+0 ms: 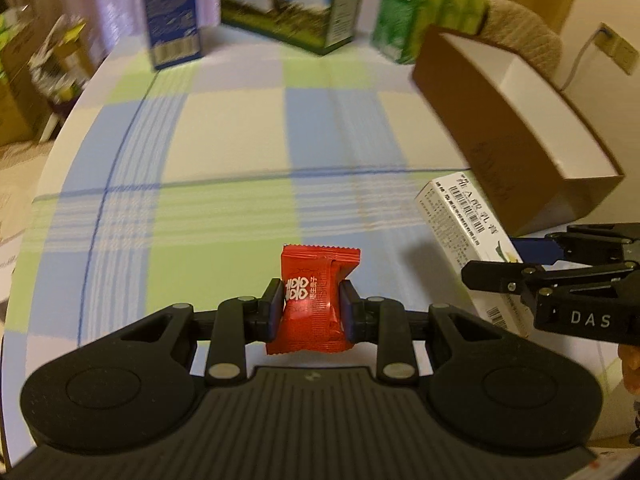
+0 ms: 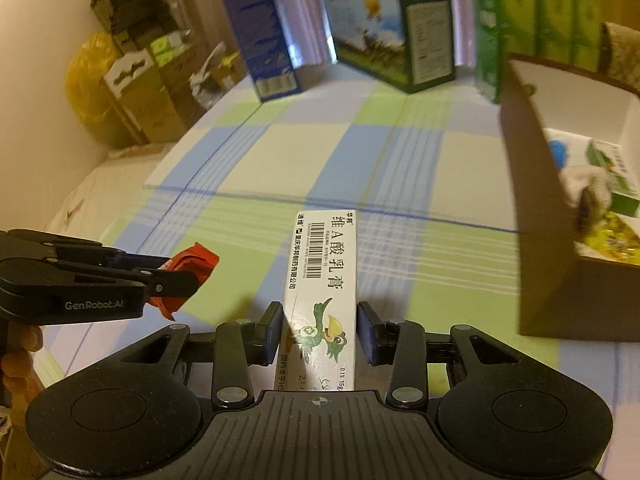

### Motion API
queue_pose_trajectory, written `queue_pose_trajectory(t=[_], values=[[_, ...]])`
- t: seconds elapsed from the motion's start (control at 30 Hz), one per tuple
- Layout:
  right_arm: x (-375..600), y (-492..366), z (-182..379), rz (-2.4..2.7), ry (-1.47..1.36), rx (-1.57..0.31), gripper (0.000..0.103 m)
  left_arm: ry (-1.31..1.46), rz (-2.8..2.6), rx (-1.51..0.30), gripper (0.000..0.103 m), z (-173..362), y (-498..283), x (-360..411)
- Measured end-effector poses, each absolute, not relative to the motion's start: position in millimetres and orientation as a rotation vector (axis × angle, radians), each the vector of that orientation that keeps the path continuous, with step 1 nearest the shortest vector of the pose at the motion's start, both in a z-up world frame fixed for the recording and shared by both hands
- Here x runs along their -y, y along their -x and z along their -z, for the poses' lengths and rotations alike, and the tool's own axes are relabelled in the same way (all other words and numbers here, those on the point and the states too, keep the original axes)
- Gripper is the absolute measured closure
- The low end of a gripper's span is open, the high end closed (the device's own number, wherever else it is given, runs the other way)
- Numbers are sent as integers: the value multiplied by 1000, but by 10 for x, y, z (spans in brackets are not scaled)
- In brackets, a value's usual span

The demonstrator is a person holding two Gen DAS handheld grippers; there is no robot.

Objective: Organize objects
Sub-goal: 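Carry the ointment box and red candy over the brown box with both tools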

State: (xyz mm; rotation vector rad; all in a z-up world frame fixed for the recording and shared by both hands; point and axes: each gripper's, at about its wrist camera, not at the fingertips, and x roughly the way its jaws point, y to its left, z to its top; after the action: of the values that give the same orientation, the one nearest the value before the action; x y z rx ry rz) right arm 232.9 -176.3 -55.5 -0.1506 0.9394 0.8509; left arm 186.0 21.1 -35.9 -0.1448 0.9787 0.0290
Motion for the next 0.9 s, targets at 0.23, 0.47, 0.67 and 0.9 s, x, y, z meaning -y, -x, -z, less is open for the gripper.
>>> queue_pose_trajectory(t=[0.23,0.47,0.67,0.9], values=[[2235,-2412,293,-791,70,-888,67,98,68,-922,78,89,-2099,248],[2727,-2560,63,-725,8,-837,67,57,155,-886,78,-77,-2380,735],[3095,-2791,-112,-677,-17,-794,67,33,204,-859,78,-184,-2619,1124],[3400,-3123,-221,-652,-22,-762,67,25,230,-836,78,-243,-2942,1492]])
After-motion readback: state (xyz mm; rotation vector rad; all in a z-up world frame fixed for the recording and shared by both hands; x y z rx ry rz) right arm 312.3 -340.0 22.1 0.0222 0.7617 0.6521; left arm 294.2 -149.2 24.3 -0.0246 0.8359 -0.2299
